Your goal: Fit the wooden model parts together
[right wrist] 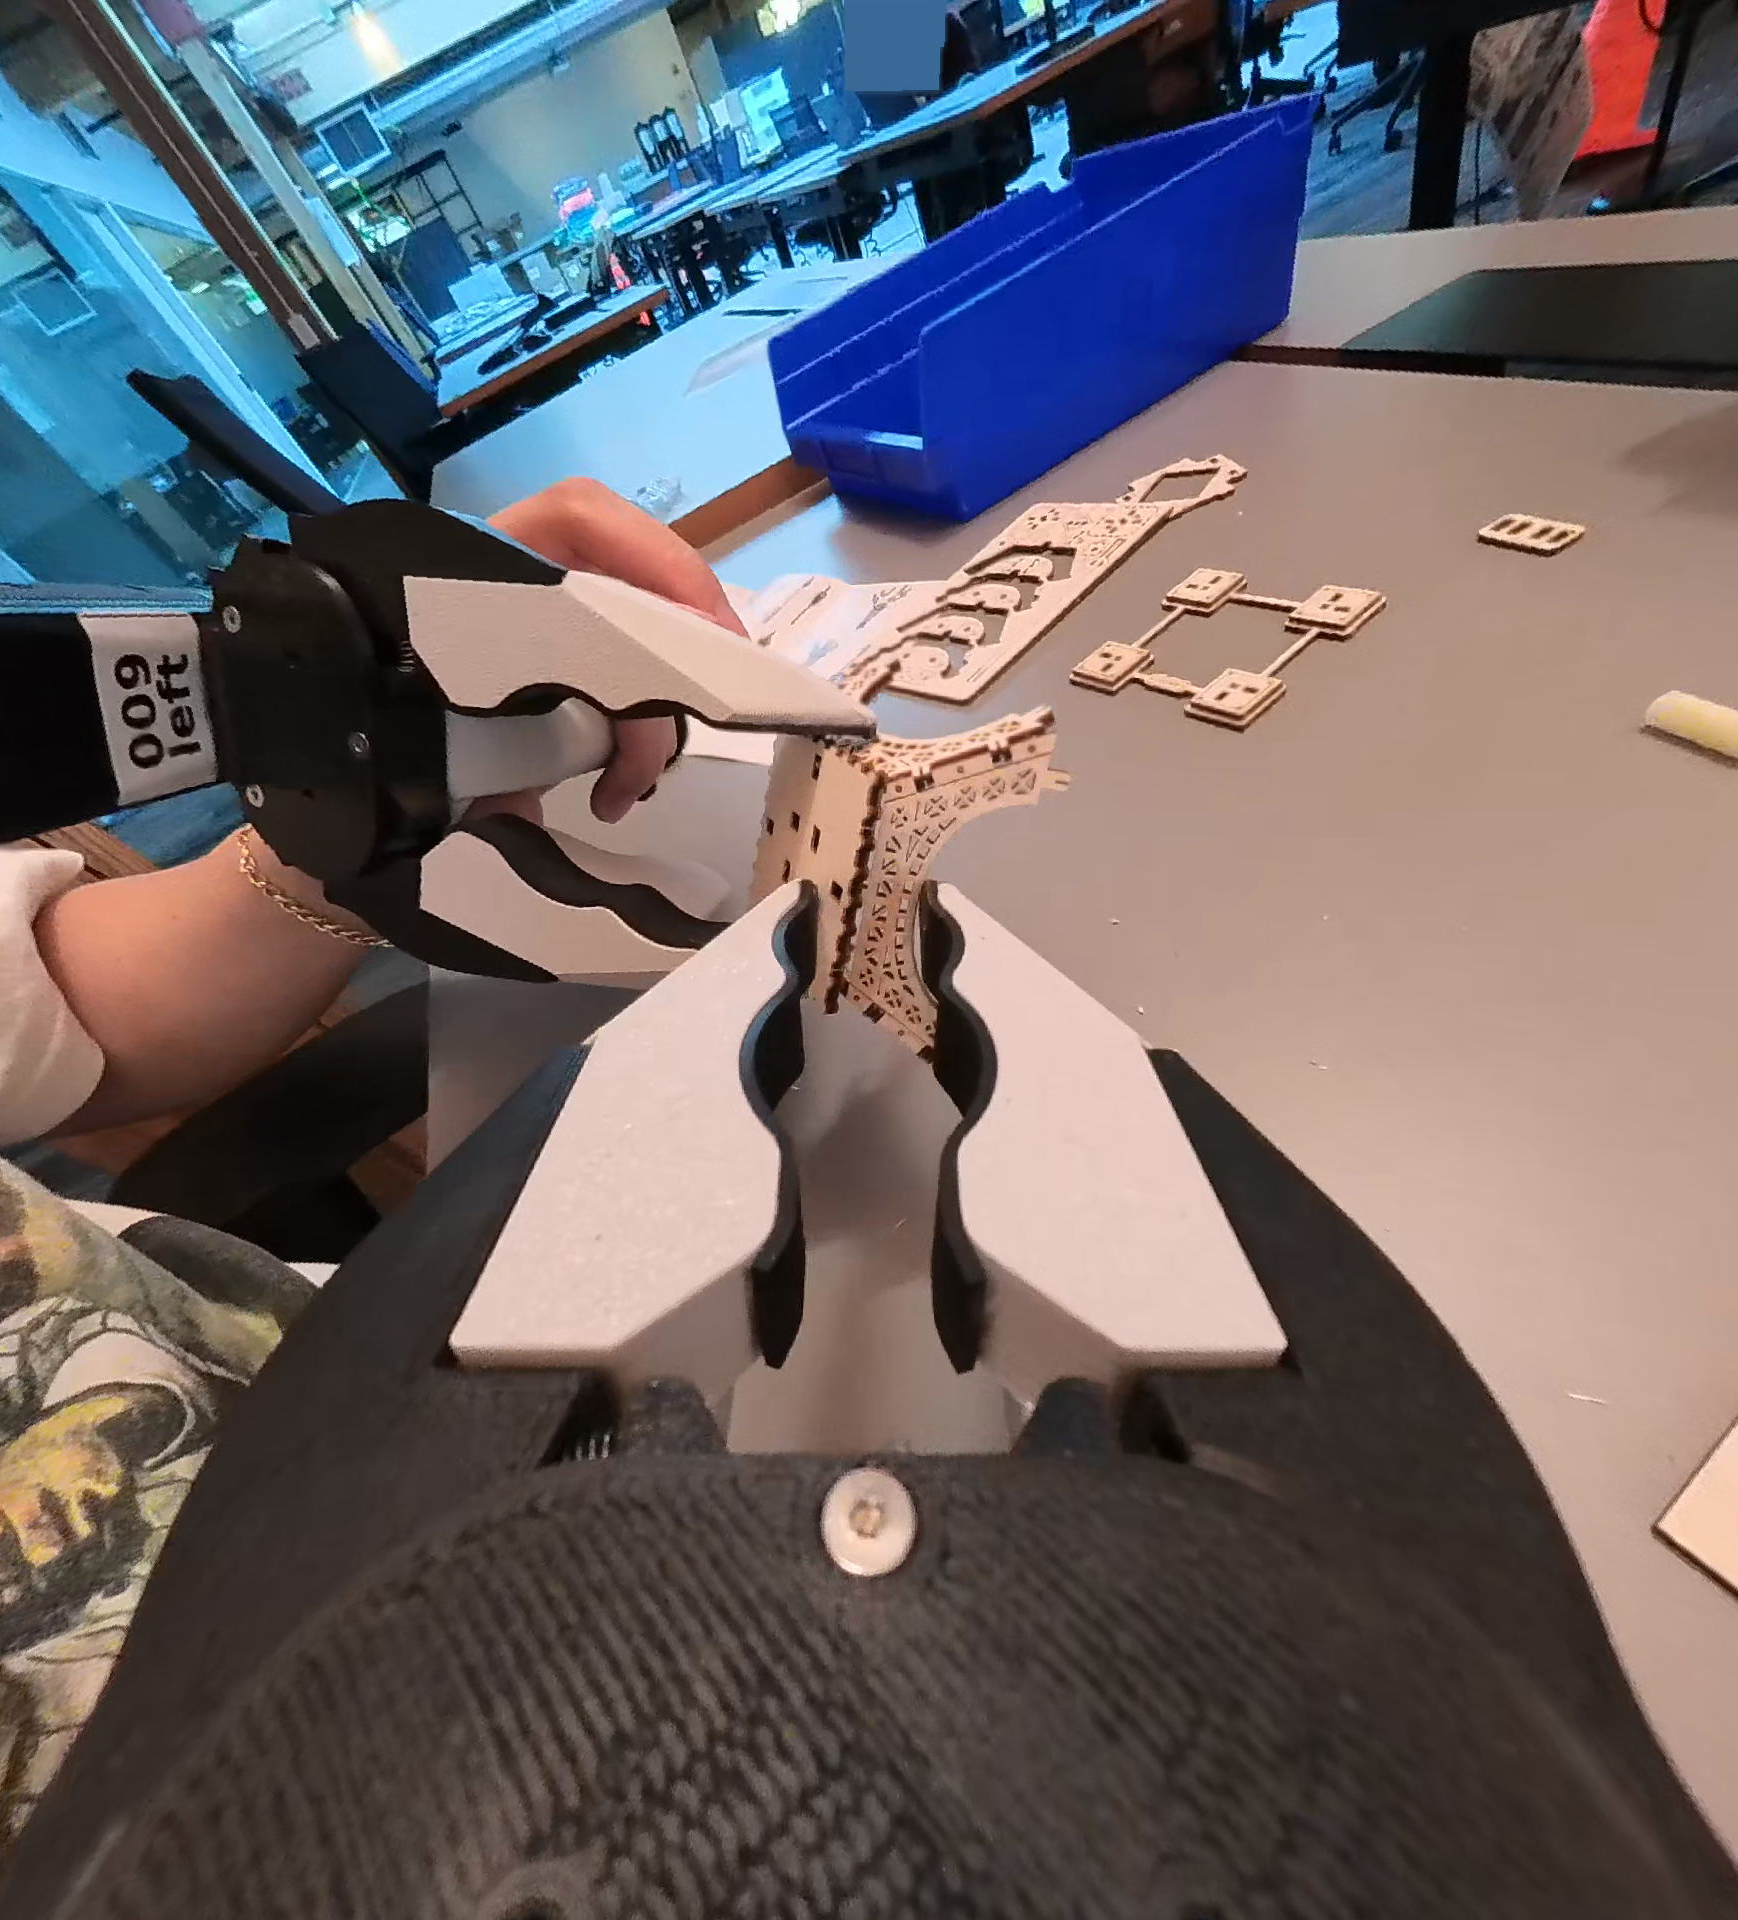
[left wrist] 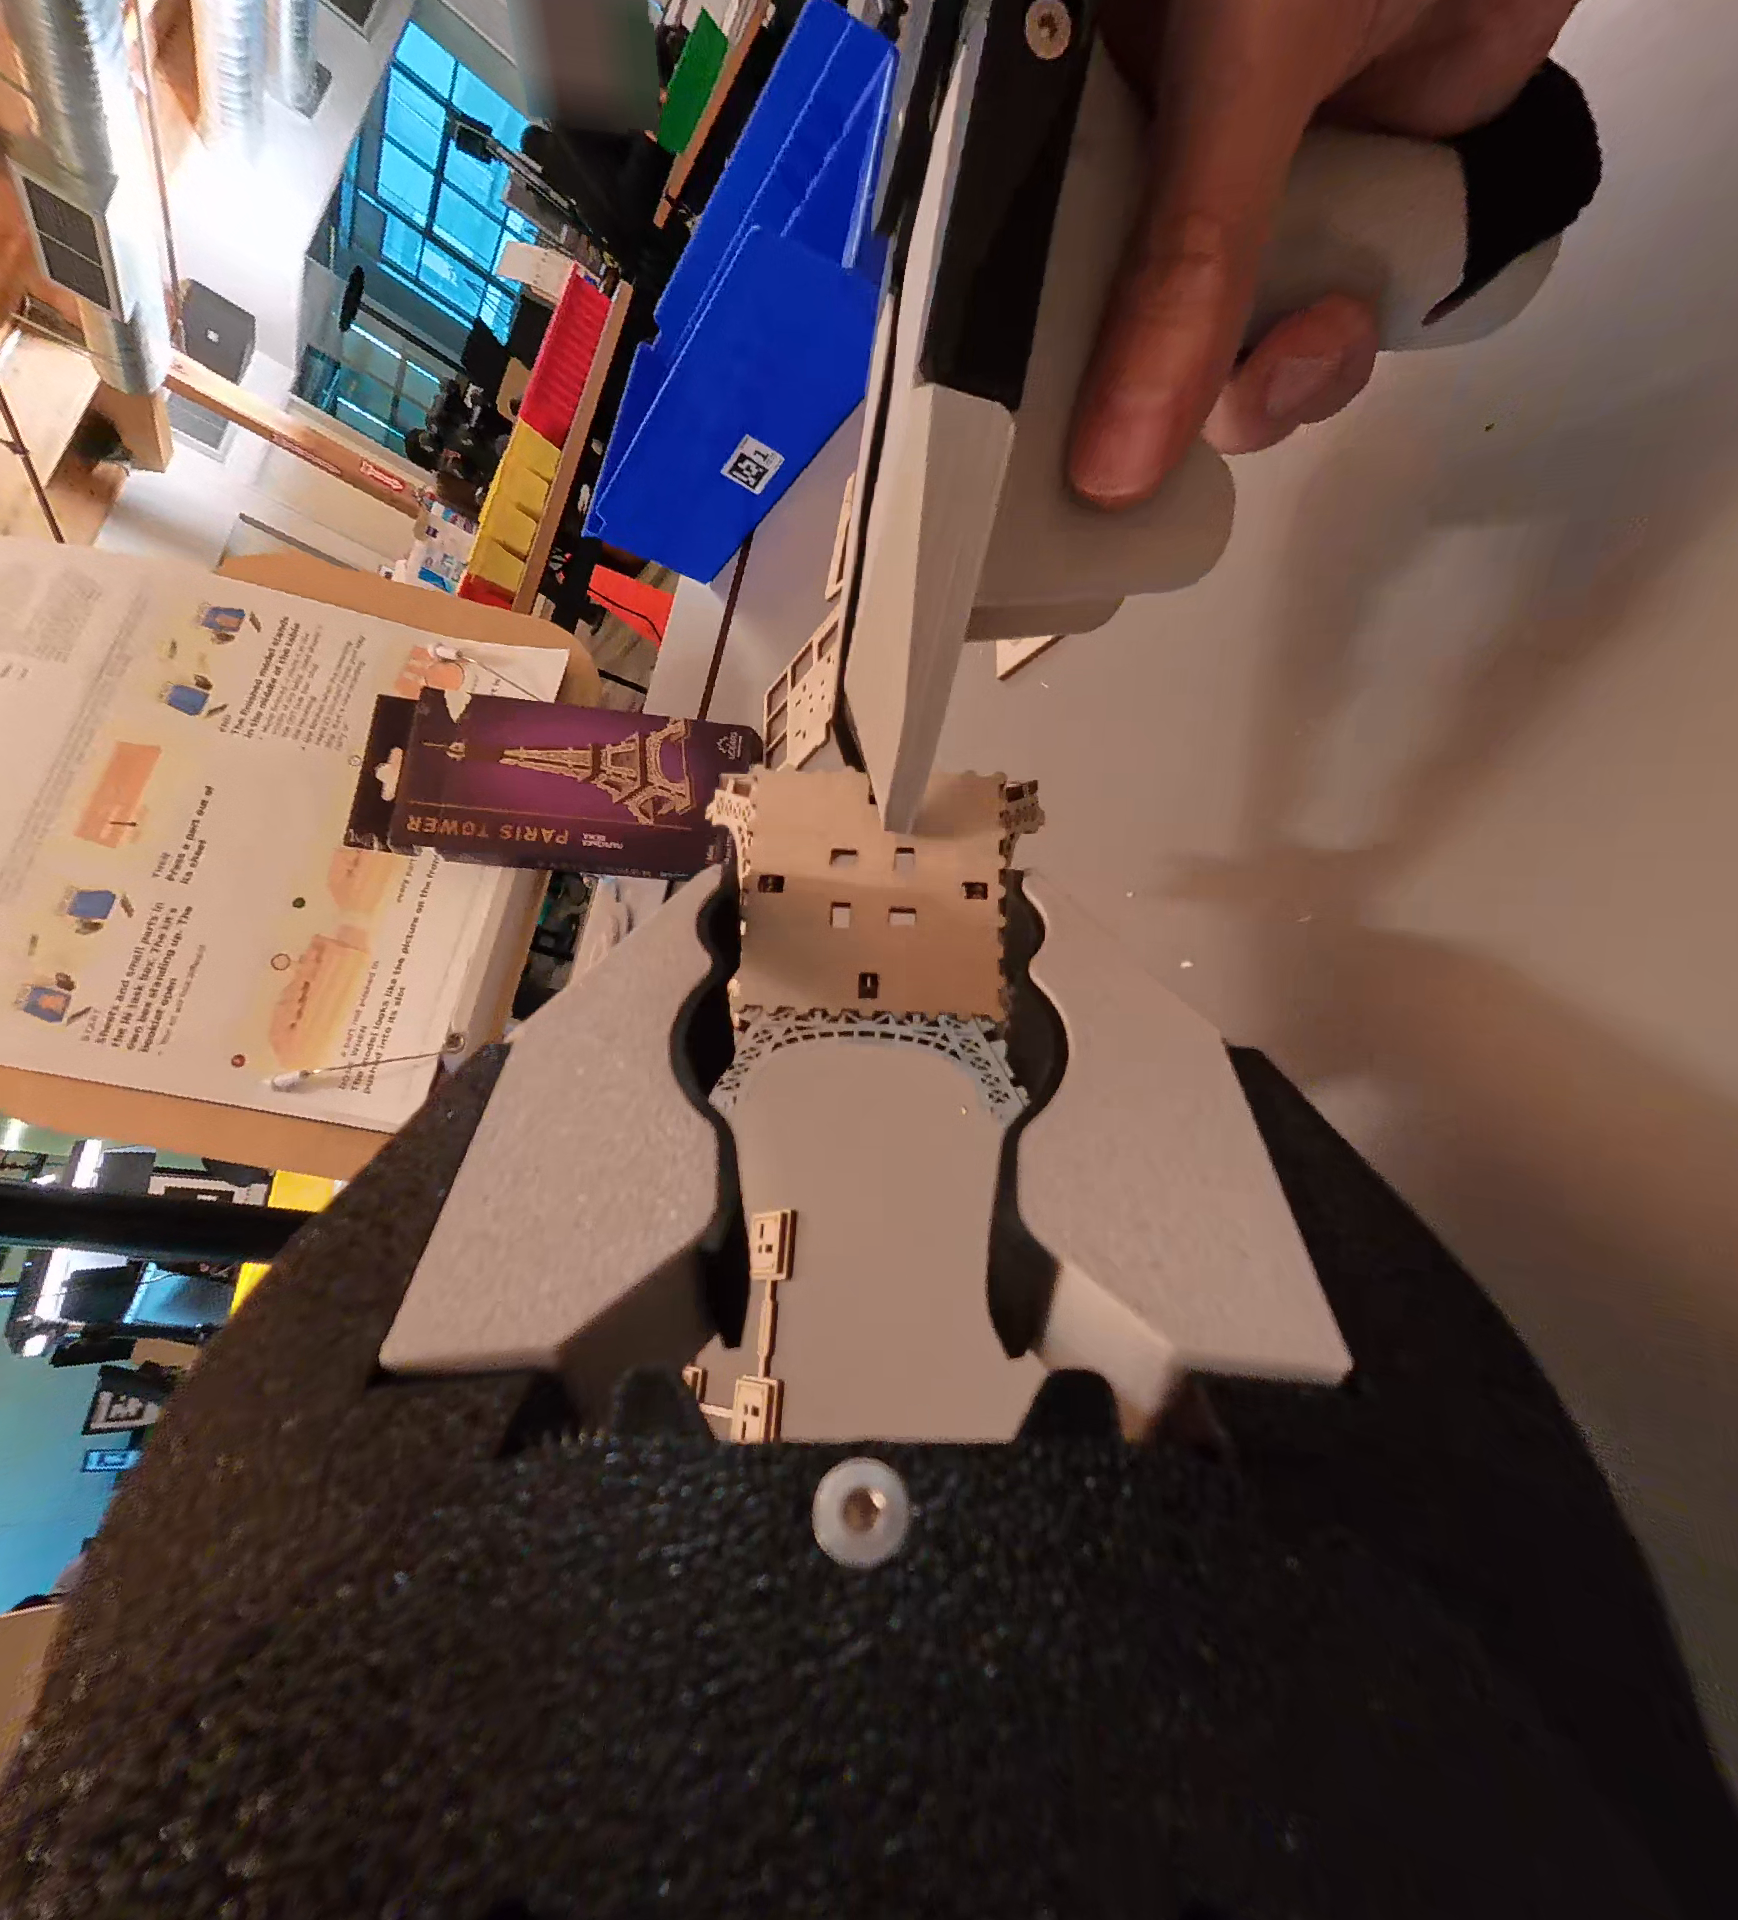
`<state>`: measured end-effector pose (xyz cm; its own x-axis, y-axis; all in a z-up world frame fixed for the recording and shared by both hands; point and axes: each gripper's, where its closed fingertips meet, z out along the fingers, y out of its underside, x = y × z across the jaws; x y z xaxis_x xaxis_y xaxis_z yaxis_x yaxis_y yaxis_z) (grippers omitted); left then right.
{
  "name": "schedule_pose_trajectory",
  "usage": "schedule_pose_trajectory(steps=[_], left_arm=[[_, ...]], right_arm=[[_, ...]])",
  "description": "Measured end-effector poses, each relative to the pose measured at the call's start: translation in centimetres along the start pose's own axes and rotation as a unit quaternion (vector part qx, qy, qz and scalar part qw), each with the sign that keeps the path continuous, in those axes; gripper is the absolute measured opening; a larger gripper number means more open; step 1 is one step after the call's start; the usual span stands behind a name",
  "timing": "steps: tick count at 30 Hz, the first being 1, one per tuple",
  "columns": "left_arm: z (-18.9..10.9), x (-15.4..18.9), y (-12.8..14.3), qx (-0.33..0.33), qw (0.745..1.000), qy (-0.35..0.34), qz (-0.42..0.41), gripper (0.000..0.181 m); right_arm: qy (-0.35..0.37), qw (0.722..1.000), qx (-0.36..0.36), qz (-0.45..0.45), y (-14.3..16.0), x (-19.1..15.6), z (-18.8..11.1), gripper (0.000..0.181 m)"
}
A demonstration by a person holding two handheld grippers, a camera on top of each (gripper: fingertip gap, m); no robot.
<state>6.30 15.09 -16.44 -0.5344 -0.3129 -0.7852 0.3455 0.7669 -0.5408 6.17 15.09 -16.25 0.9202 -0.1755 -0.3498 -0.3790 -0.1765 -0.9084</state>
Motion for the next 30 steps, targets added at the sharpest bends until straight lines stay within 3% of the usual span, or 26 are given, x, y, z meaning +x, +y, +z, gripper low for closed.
schedule_pose_trajectory(steps=[6,9,11,12,15,19,21,26,30], left_arm=[[0.4,0.1,-0.1,-0.012,1.0,-0.001,0.023,0.048],[1.0,0.1,-0.1,-0.01,0.999,0.019,-0.025,0.049],[1.4,0.1,0.7,-0.027,0.99,0.066,-0.122,0.049],[1.5,0.0,1.0,-0.034,0.978,0.091,-0.185,0.049],[1.9,-0.5,1.3,-0.044,0.911,0.162,-0.375,0.048],[2.3,-1.2,-0.2,-0.004,0.804,0.245,-0.542,0.048],[2.6,-1.3,-0.5,0.005,0.758,0.272,-0.593,0.048],[2.5,-0.6,-1.8,0.03,0.659,0.348,-0.666,0.048],[2.2,-0.5,-2.9,0.052,0.616,0.379,-0.689,0.048]], right_arm=[[0.004,1.0,-0.01,-0.002,0.1,0.2,-0.4,0.016],[0.002,1.0,-0.01,0.014,0.0,0.7,-0.8,0.018],[0.019,1.0,0.002,0.006,-1.0,1.4,-1.7,0.058],[0.026,1.0,-0.002,-0.008,-1.2,1.6,-2.3,0.067],[0.034,0.996,-0.013,-0.077,-1.5,1.1,-3.8,0.048],[0.086,0.976,-0.018,-0.199,-1.1,0.3,-3.5,0.053],[0.148,0.953,-0.01,-0.263,-1.6,0.8,-3.7,0.059],[0.202,0.912,0.003,-0.357,-2.5,0.4,-4.0,0.04],[0.214,0.892,-0.024,-0.398,-2.1,0.5,-4.1,0.03]])
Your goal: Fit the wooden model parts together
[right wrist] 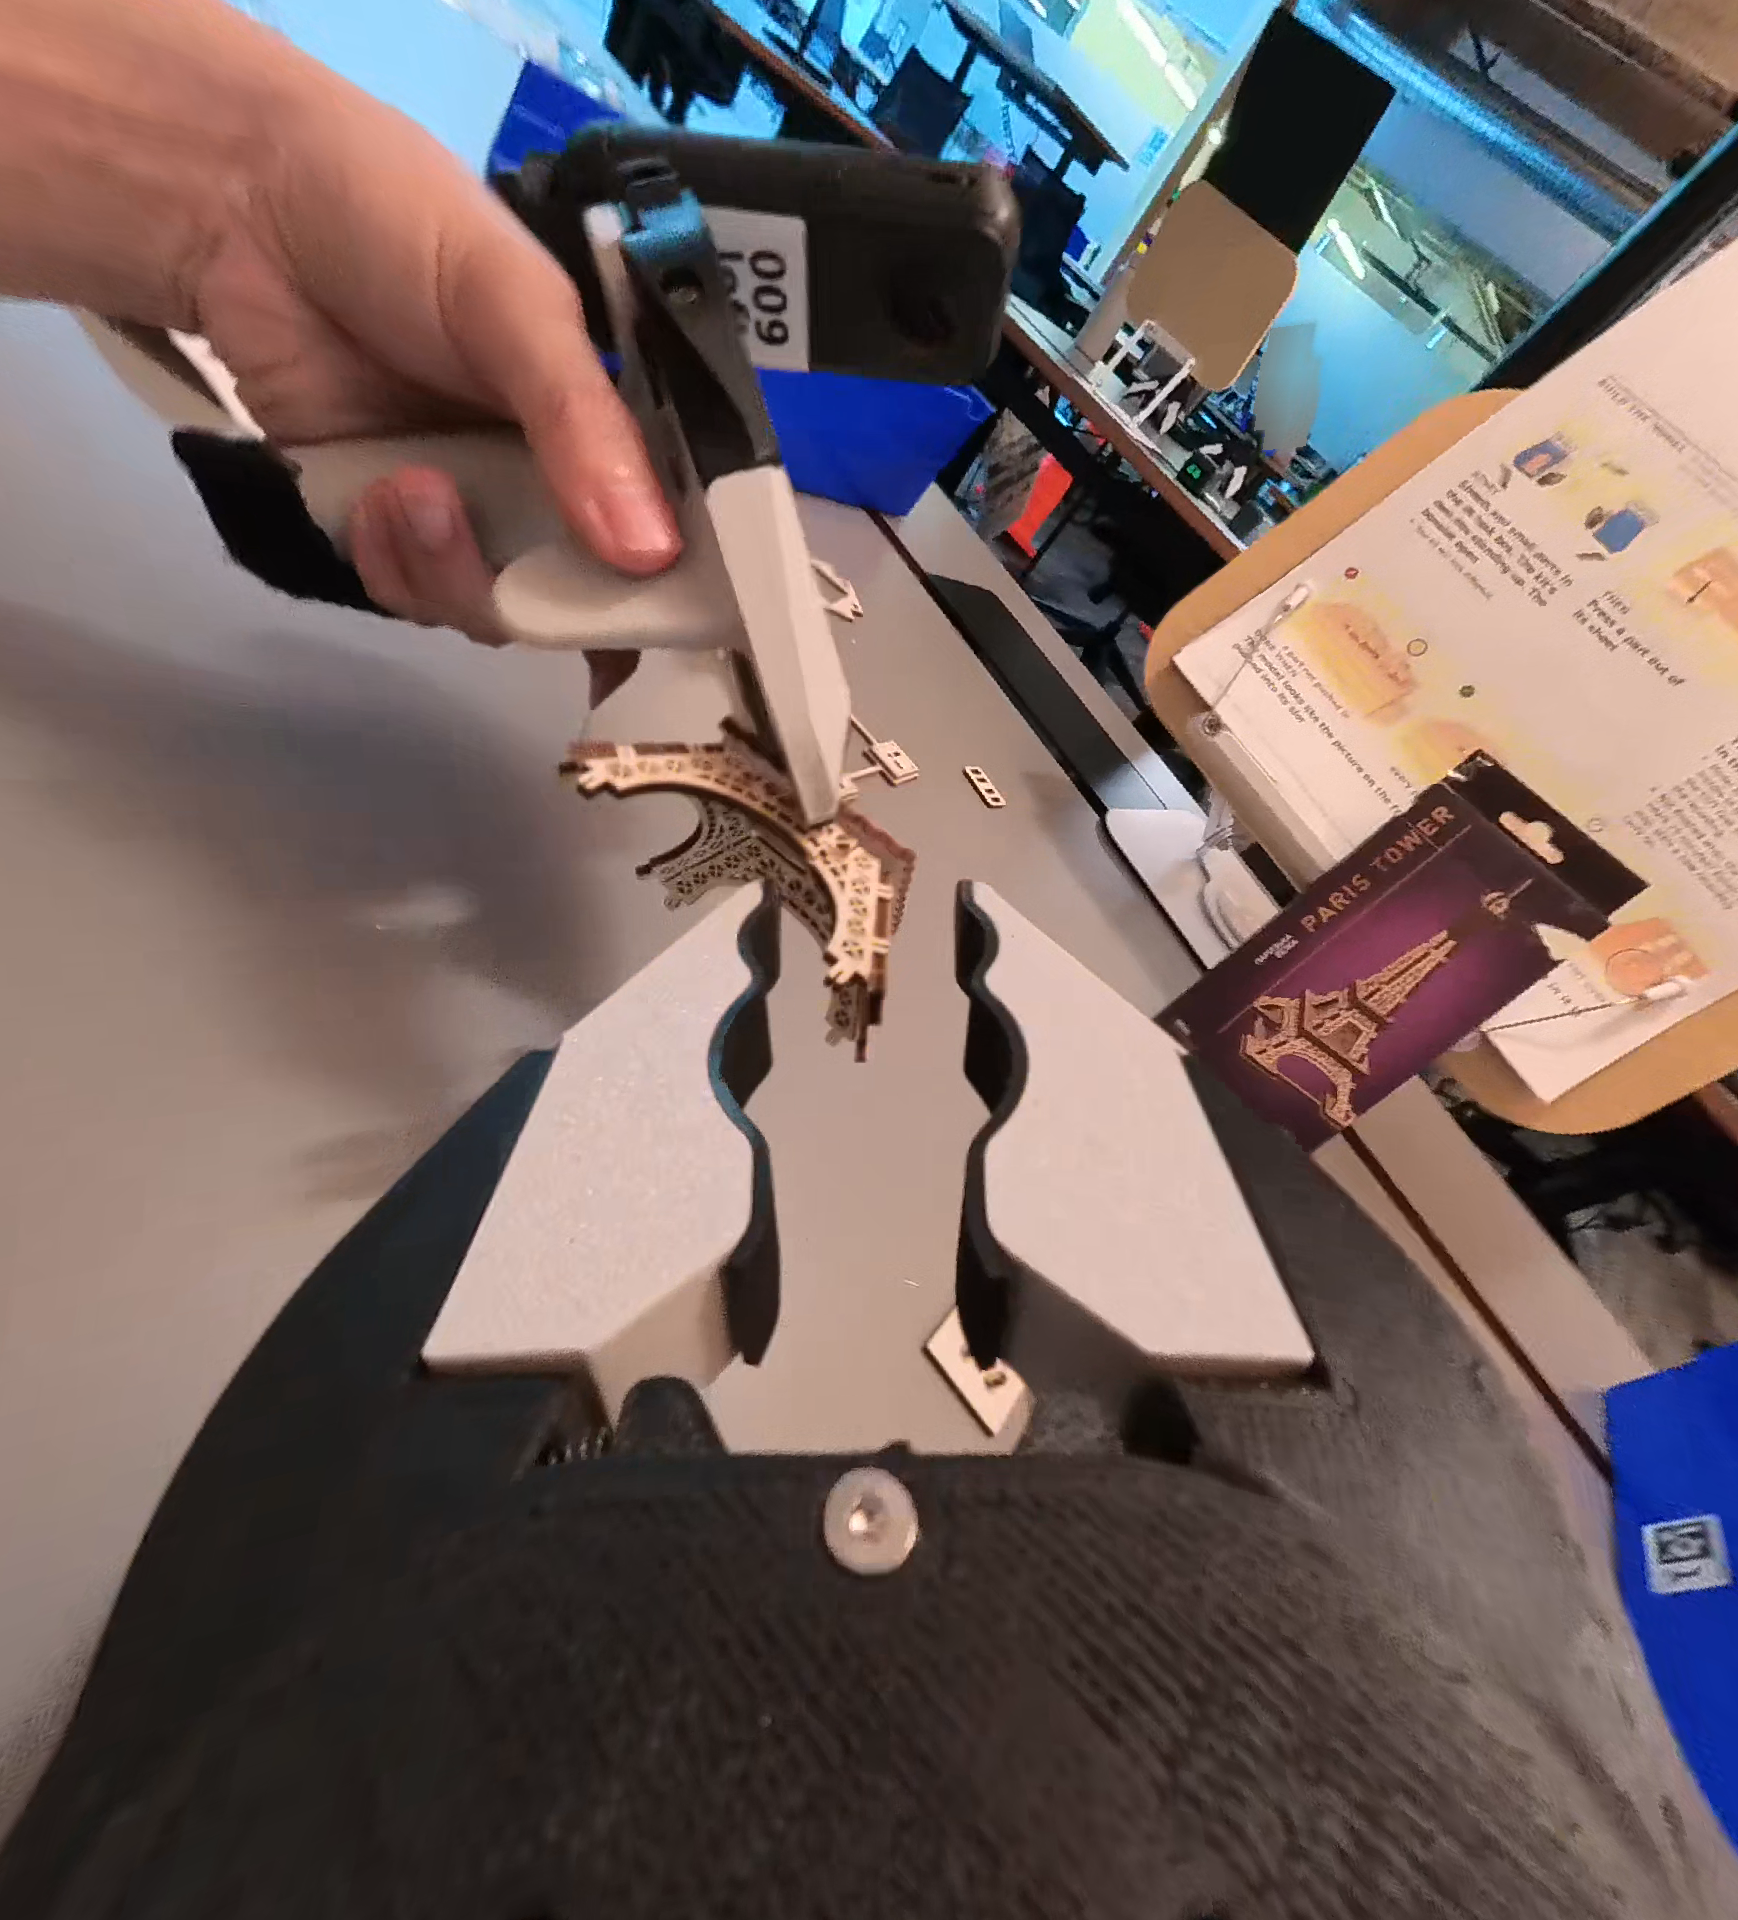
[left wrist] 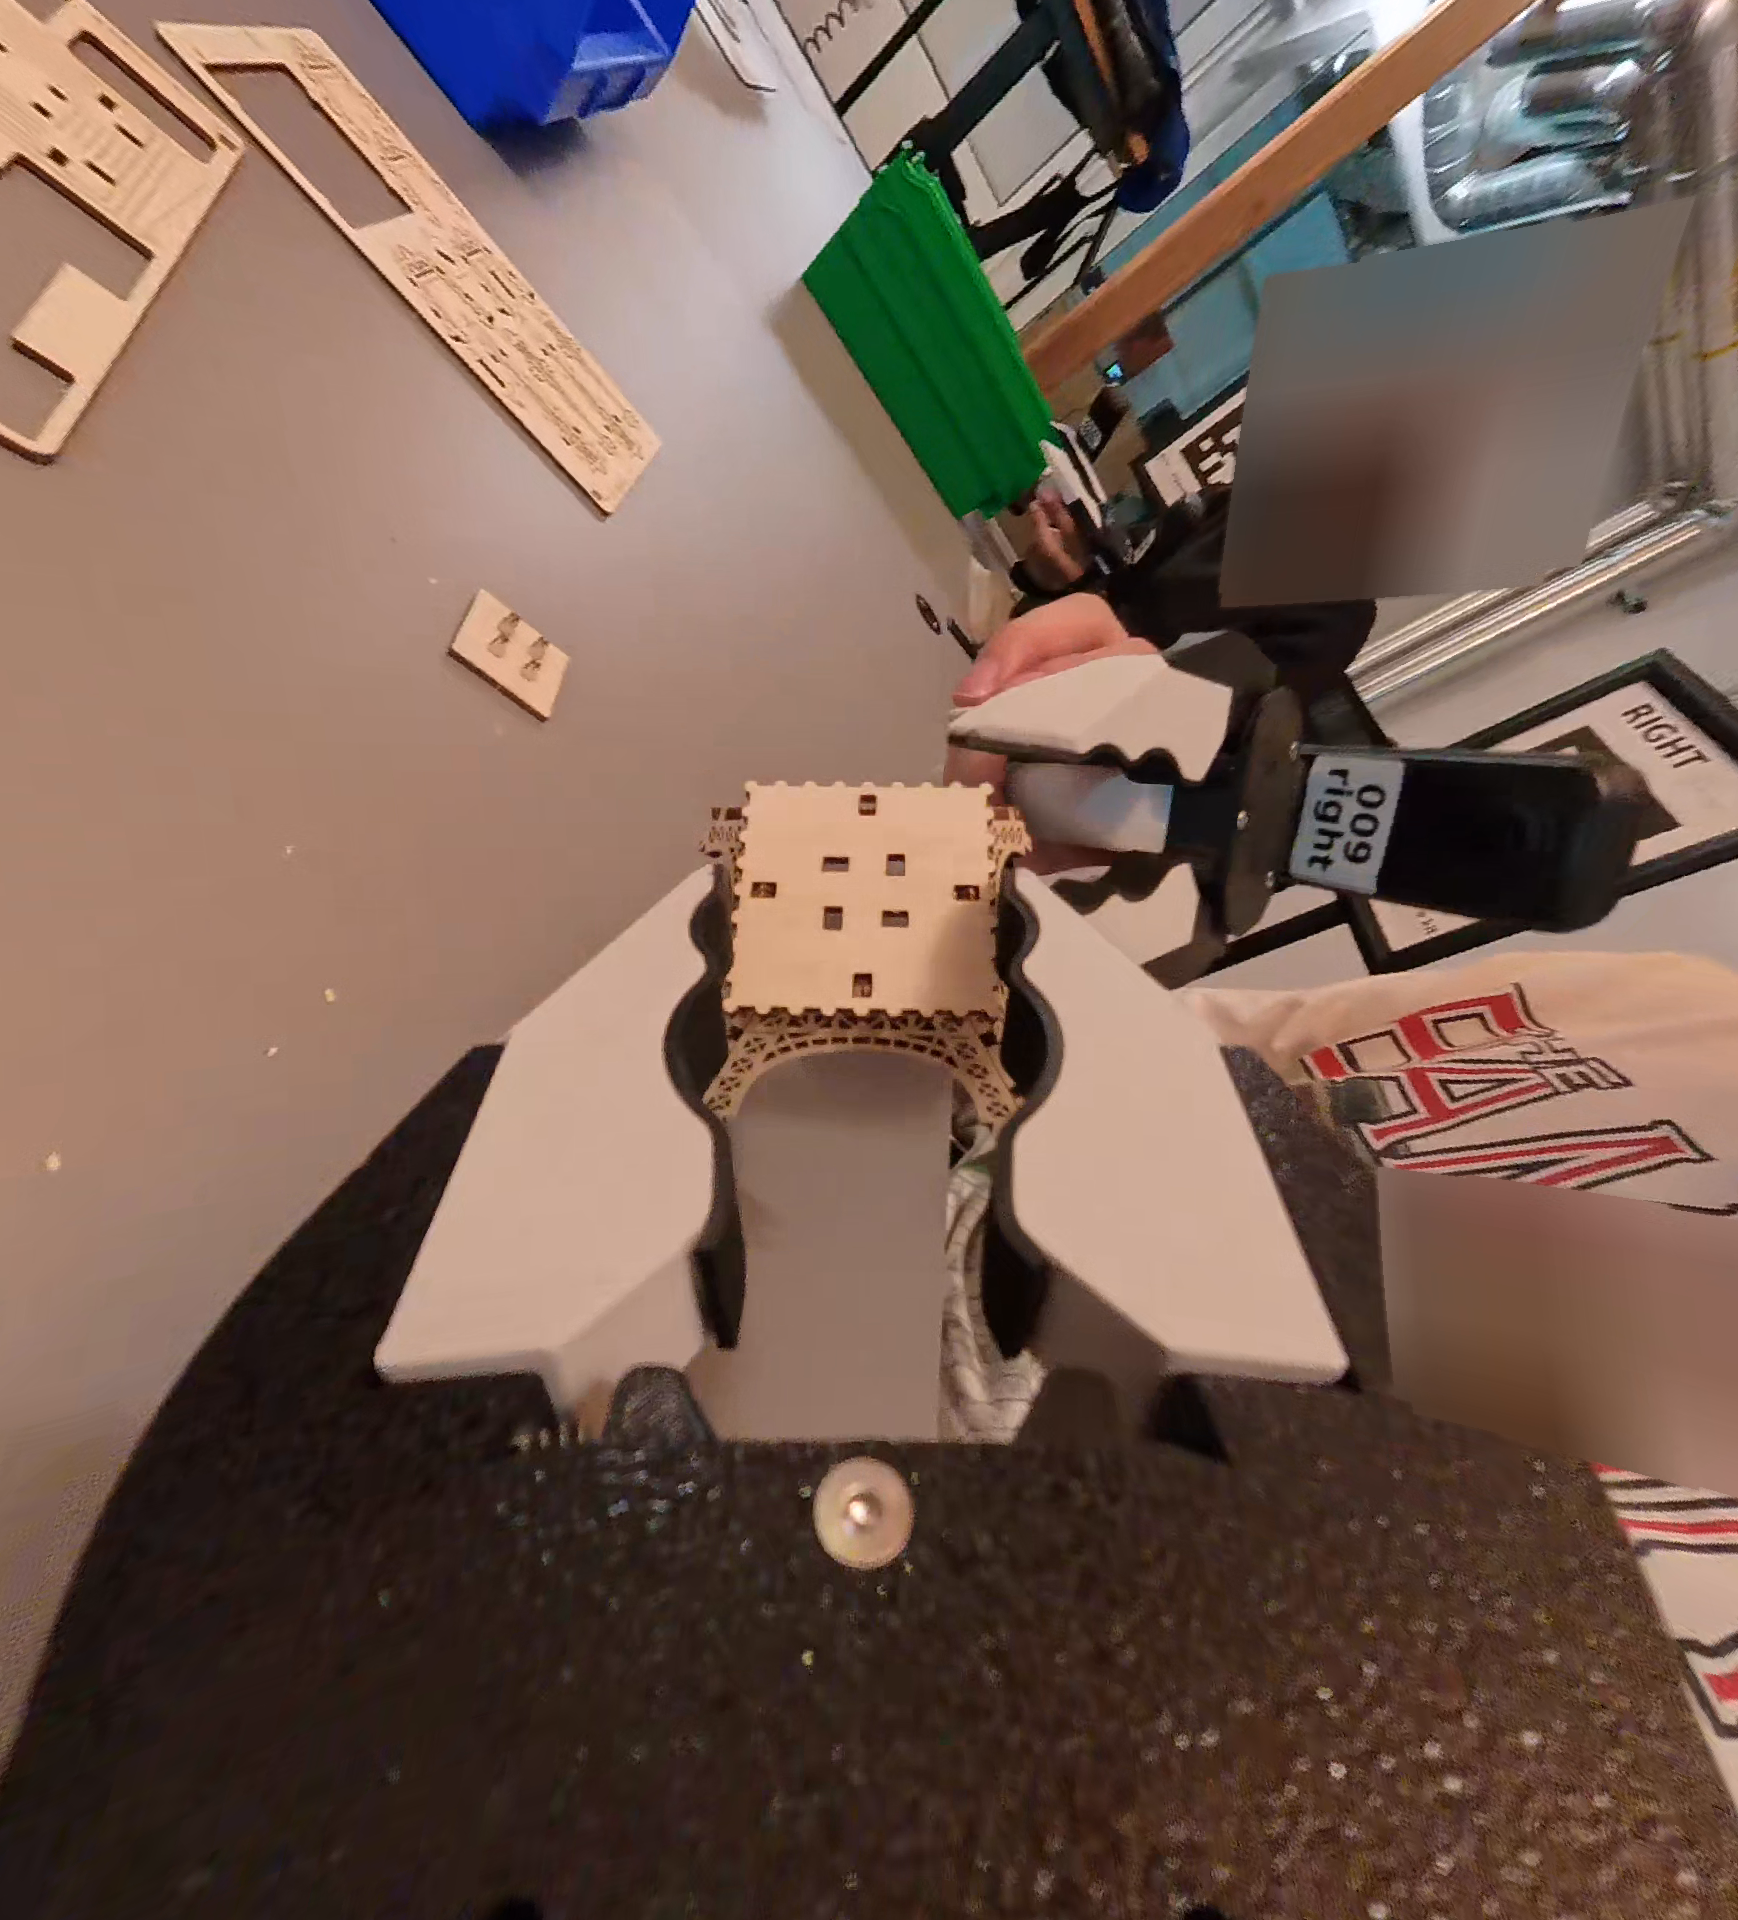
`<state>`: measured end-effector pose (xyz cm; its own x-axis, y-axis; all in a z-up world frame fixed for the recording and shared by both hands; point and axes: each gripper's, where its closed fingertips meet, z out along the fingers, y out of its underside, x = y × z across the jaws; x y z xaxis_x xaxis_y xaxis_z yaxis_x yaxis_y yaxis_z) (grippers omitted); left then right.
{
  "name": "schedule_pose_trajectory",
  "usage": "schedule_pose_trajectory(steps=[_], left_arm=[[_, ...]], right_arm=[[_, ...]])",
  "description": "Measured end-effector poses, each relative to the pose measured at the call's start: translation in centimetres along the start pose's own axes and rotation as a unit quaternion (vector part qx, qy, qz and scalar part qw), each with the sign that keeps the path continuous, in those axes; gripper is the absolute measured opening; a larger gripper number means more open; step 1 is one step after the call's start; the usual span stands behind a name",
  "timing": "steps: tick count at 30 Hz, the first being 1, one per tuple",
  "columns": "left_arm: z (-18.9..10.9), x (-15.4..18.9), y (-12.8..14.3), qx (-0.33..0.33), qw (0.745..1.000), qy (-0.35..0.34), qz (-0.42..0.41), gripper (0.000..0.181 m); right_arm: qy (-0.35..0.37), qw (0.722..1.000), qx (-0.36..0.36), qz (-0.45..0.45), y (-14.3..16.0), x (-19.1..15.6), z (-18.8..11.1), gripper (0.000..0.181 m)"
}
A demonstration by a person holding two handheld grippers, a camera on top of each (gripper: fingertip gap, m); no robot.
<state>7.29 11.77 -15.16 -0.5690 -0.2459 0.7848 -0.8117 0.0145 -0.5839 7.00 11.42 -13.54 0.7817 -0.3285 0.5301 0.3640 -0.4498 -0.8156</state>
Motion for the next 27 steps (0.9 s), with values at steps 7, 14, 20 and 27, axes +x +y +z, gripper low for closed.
schedule_pose_trajectory(steps=[7,14,20,27], left_arm=[[0.5,0.5,0.2,-0.014,1.0,0.001,-0.004,0.048],[0.8,0.8,0.0,-0.022,1.0,0.002,-0.011,0.048],[1.0,0.9,-0.1,-0.025,0.999,0.006,-0.022,0.048],[0.9,1.1,-0.4,-0.021,1.0,-0.004,-0.006,0.048]], right_arm=[[0.026,0.999,0.008,-0.042,-0.5,0.2,-0.6,0.014],[0.069,0.991,0.013,-0.11,-0.5,0.6,-1.0,0.013],[0.109,0.978,0.003,-0.18,-0.4,0.8,-1.3,0.009],[0.118,0.984,0.014,-0.136,-0.8,1.1,-1.3,0.008]])
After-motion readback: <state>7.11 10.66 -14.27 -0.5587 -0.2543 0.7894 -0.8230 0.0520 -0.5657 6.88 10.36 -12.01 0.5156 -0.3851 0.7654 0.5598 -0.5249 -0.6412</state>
